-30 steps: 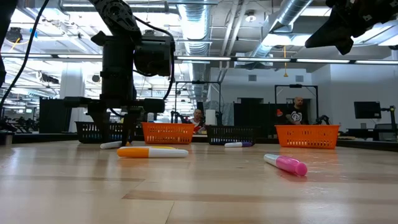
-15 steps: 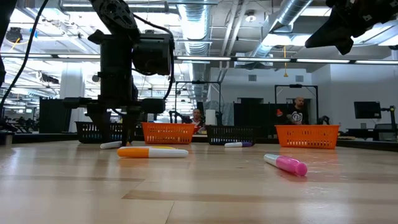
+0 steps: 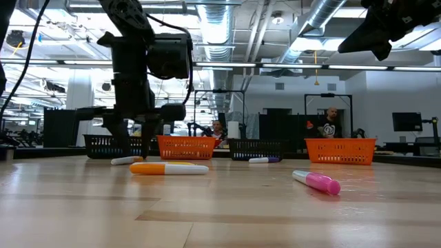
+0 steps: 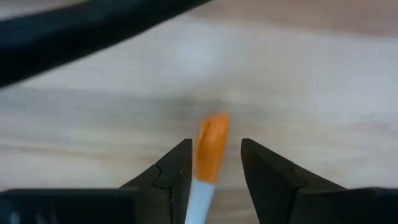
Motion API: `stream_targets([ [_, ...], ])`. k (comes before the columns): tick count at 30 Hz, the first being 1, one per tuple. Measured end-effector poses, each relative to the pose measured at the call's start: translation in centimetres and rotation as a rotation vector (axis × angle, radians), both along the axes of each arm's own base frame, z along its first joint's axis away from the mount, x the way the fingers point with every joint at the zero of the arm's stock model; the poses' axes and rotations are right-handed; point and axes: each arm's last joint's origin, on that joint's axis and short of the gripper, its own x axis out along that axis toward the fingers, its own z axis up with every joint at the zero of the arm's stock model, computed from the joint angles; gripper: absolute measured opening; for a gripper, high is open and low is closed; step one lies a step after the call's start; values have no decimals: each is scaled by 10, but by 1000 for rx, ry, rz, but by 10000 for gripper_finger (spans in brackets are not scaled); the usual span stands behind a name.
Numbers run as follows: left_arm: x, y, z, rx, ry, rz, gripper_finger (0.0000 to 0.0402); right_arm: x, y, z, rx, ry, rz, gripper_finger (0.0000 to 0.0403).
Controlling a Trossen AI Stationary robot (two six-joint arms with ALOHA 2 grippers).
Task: Pick & Place Markers
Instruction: Put the top orange small highlighter pen into the left orange bin
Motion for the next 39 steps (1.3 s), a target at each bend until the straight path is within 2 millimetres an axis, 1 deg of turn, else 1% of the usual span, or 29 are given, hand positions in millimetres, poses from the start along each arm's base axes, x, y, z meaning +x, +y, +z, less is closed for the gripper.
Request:
stream_targets([
  [2, 0, 0, 2, 19, -4, 1, 138, 0, 0, 0, 0, 0, 0, 10],
  [9, 0, 0, 1, 4, 5, -26, 138, 0, 0, 0, 0, 0, 0, 10],
  [16, 0, -4, 1, -89, 3, -44, 138, 0, 0, 0, 0, 0, 0, 10],
  [20, 0, -7, 0, -102, 5, -54, 138, 0, 0, 0, 0, 0, 0, 10],
  [23, -3, -7, -4, -135, 12, -52, 138, 0, 0, 0, 0, 0, 0, 10],
  [26, -6, -9, -7, -135, 9, -49, 138, 0, 0, 0, 0, 0, 0, 10],
  [32, -5, -9, -7, -142, -15, -28, 138, 0, 0, 0, 0, -1, -1, 10],
  [36, -5, -10, -8, -158, -21, 3, 129, 0, 0, 0, 9, -4, -6, 10],
  [39, -5, -10, -8, -166, -23, 26, 113, 0, 0, 0, 15, -6, -9, 10],
])
